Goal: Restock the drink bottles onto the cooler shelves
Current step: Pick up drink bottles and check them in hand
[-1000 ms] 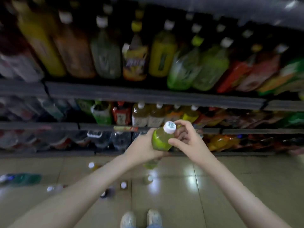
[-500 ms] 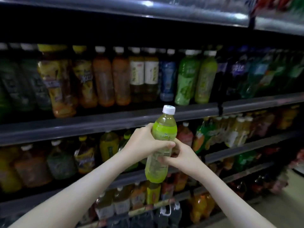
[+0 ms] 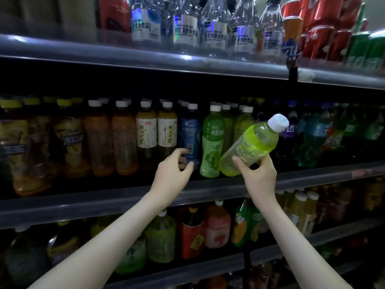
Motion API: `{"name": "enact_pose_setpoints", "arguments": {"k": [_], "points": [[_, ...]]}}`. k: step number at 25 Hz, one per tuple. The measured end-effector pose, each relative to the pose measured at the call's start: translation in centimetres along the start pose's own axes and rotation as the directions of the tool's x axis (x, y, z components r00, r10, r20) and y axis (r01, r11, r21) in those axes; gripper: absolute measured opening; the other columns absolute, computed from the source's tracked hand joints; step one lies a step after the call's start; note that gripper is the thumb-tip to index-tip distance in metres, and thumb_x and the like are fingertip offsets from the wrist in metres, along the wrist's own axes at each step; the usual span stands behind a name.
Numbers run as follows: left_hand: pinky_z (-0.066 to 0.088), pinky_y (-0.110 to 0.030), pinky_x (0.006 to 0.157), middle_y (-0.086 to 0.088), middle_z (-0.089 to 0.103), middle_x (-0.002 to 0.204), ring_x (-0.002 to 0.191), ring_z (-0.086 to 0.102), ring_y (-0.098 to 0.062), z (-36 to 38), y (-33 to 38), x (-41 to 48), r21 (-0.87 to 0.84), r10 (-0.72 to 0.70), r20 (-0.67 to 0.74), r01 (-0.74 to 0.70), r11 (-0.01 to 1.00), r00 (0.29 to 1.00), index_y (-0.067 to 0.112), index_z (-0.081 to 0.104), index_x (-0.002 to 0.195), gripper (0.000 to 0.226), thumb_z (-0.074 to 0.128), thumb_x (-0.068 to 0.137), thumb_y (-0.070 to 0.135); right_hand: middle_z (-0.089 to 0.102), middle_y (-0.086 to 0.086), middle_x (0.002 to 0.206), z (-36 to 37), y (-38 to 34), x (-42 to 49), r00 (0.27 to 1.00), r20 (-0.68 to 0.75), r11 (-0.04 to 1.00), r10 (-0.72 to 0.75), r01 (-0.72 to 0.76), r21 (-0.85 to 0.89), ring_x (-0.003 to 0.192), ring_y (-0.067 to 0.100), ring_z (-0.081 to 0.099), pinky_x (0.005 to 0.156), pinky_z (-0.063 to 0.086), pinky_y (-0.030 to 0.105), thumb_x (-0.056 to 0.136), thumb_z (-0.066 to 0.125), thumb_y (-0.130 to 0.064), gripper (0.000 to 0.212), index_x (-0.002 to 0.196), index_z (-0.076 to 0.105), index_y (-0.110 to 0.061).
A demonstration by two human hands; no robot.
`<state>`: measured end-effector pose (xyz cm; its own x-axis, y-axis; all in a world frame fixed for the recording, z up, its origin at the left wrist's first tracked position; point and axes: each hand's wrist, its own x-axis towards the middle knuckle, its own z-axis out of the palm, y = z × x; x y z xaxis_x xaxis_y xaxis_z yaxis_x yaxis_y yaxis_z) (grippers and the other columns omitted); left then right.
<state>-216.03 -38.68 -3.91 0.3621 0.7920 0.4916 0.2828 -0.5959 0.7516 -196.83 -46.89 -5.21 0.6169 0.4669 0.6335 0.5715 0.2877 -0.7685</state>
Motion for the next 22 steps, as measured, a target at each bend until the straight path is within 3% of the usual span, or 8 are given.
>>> {"name": "enact_pose_setpoints", "arguments": {"k": [3, 6, 12, 16, 18, 22], "points": [[0.046, -0.028, 0.089, -0.007, 0.055, 0.123, 0.108, 0.055, -0.018, 3.3, -0.3, 3.1, 0.081, 0.027, -0.029, -0.025, 0.996, 0.999, 0.018, 0.041, 0.136, 0.052, 0.06, 0.089, 0.028, 0.063, -0.001, 0.107, 0.5, 1.6, 2.7, 1.0, 0.003, 0.999, 0.021, -0.021, -0.025, 0.099, 0.008, 0.059, 0.076, 0.042, 0.005, 0.079, 0.077, -0.03, 0.04, 0.112, 0.06, -0.015], [0.045, -0.036, 0.094, -0.016, 0.045, 0.134, 0.119, 0.049, -0.03, 6.4, 0.0, 5.6, 0.175, 0.014, -0.025, -0.009, 0.985, 1.0, 0.01, 0.028, 0.143, 0.071, 0.064, 0.086, 0.032, 0.063, -0.001, 0.11, 1.5, 2.8, 4.0, 0.999, 0.036, 0.998, 0.012, -0.009, -0.068, 0.101, 0.011, 0.059, 0.087, 0.049, 0.025, 0.078, 0.078, -0.03, 0.046, 0.118, 0.058, -0.017], [0.045, -0.043, 0.098, -0.017, 0.031, 0.145, 0.125, 0.045, -0.033, 10.2, -0.7, 7.8, 0.198, -0.075, 0.0, 0.074, 0.977, 0.997, 0.01, 0.005, 0.148, 0.093, 0.068, 0.083, 0.036, 0.062, 0.0, 0.111, 2.9, 4.1, 5.5, 0.993, 0.067, 0.974, 0.101, -0.085, -0.209, 0.102, 0.019, 0.061, 0.086, 0.053, 0.04, 0.075, 0.076, -0.042, 0.055, 0.119, 0.055, -0.018], [0.045, -0.047, 0.097, -0.019, 0.037, 0.138, 0.121, 0.046, -0.036, 10.9, -1.1, 8.2, 0.175, -0.064, -0.055, 0.072, 0.982, 0.996, 0.01, 0.01, 0.144, 0.089, 0.07, 0.081, 0.03, 0.062, 0.006, 0.112, 3.6, 3.9, 5.6, 0.988, 0.088, 0.938, 0.129, -0.093, -0.334, 0.102, 0.026, 0.06, 0.084, 0.053, 0.042, 0.078, 0.071, -0.048, 0.054, 0.117, 0.054, -0.014], [0.046, -0.046, 0.095, -0.019, 0.039, 0.136, 0.119, 0.048, -0.036, 10.6, -1.1, 8.2, 0.18, -0.079, -0.034, 0.084, 0.98, 0.996, 0.01, 0.012, 0.142, 0.086, 0.069, 0.079, 0.03, 0.058, 0.007, 0.119, 4.0, 3.8, 5.5, 0.987, 0.103, 0.916, 0.125, -0.075, -0.394, 0.109, 0.027, 0.057, 0.087, 0.051, 0.04, 0.083, 0.068, -0.047, 0.057, 0.126, 0.05, -0.013], [0.046, -0.037, 0.09, -0.017, 0.043, 0.136, 0.116, 0.052, -0.032, 9.9, -1.2, 8.0, 0.198, -0.048, 0.026, 0.042, 0.979, 0.999, 0.008, 0.013, 0.142, 0.083, 0.067, 0.082, 0.03, 0.039, 0.01, 0.141, 4.2, 4.2, 4.0, 0.982, 0.169, 0.901, 0.089, -0.007, -0.434, 0.13, 0.027, 0.041, 0.094, 0.045, 0.038, 0.089, 0.064, -0.038, 0.078, 0.149, 0.021, -0.011]]}}
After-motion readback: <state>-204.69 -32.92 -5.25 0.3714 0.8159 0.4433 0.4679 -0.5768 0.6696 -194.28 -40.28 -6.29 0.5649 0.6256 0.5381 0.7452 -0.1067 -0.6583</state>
